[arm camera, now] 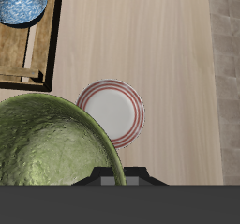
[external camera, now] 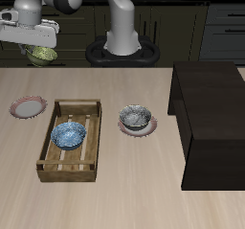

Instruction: Place the black bowl onto the plate that is in the table center and place the green bowl onto the plate that is next to the blue bowl

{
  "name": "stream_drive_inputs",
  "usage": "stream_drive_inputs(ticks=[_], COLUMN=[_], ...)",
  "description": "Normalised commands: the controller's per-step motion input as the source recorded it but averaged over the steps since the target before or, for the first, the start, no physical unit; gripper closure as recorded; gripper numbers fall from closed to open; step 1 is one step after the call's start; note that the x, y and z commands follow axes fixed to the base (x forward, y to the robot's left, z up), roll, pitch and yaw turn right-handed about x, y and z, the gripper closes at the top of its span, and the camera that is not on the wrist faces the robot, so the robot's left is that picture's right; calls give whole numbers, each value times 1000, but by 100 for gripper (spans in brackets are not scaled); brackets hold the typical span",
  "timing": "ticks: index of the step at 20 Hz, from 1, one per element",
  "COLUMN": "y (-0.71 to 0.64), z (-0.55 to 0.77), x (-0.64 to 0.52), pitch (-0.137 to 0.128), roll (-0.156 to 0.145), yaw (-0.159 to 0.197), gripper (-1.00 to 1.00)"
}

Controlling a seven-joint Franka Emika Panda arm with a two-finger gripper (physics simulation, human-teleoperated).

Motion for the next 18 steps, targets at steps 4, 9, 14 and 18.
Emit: stream_drive_inputs(ticks=[4,9,14,18], y=[-318,-118,-16,26], z=[-251,-277,-180,-164], x=[171,129,211,256], pitch=[52,27,10,21], roll=[-60,-27,1,10], yaw=[-31,-6,-2,22], gripper=[100,100,100,100])
